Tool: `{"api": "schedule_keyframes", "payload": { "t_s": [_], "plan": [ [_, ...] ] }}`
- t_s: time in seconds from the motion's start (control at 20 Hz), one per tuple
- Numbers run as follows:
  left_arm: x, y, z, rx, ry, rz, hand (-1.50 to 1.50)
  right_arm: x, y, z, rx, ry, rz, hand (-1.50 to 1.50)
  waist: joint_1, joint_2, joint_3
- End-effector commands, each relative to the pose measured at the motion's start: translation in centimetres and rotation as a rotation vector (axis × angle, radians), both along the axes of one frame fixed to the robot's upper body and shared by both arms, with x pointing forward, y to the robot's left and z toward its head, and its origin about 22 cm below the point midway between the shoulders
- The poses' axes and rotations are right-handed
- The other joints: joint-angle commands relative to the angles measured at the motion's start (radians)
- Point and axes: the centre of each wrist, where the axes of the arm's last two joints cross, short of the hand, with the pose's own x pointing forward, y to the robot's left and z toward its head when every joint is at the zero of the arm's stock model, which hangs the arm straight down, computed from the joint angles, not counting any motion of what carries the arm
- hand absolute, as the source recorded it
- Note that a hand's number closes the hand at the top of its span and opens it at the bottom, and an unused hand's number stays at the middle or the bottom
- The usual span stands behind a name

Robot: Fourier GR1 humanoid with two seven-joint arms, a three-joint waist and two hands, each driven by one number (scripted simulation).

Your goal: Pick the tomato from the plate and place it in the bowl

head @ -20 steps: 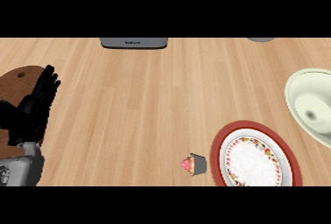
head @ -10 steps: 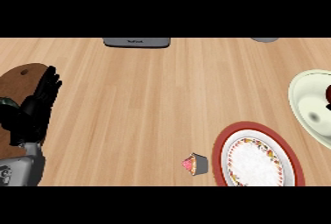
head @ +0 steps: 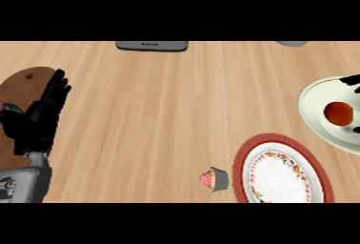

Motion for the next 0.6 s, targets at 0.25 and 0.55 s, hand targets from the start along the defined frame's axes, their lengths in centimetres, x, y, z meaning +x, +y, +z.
{"api": "schedule_keyframes", "payload": {
  "t_s": [0.25, 0.55],
  "plan": [
    [-0.1, 0.4, 0.2, 0.008, 0.005, 0.017, 0.00, -0.4, -2.0, -0.4, 0.668, -0.070, -0.040, -1.50, -0.009, 0.002, 0.004],
    [0.2, 0.0, 0.0, 0.006, -0.005, 0.012, 0.00, -3.4, -6.9, 4.0, 0.827, -0.018, -0.103, -1.50, -0.016, 0.007, 0.004]
  ]
}}
